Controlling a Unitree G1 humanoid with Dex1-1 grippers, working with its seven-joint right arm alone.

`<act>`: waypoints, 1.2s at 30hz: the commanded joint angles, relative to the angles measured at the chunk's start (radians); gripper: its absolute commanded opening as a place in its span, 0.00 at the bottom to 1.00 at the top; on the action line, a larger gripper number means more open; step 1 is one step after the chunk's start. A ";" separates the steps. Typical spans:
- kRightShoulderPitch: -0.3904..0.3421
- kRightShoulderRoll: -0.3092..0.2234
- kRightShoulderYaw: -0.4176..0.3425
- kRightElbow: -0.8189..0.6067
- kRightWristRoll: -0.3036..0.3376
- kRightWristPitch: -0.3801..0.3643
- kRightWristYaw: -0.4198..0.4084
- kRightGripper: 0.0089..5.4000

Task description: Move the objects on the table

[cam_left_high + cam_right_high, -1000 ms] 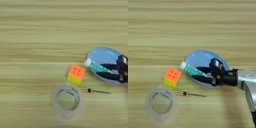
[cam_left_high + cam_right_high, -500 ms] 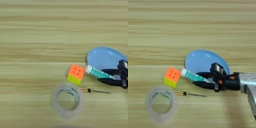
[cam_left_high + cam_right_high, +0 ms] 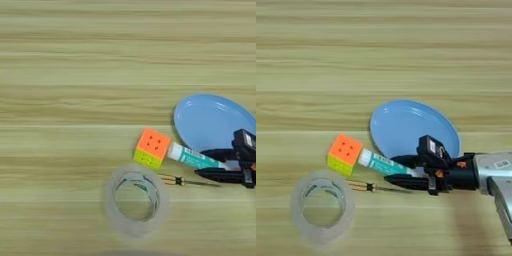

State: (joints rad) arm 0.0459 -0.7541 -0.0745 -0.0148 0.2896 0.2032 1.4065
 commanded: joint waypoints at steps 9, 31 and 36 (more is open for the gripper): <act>-0.040 -0.057 -0.010 -0.022 -0.020 -0.033 -0.031 0.31; -0.050 -0.050 0.020 0.034 -0.080 -0.068 -0.067 0.31; -0.047 -0.051 0.023 0.032 -0.081 -0.069 -0.068 0.31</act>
State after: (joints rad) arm 0.0453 -0.7616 -0.0292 0.0446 0.2083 0.1620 1.3778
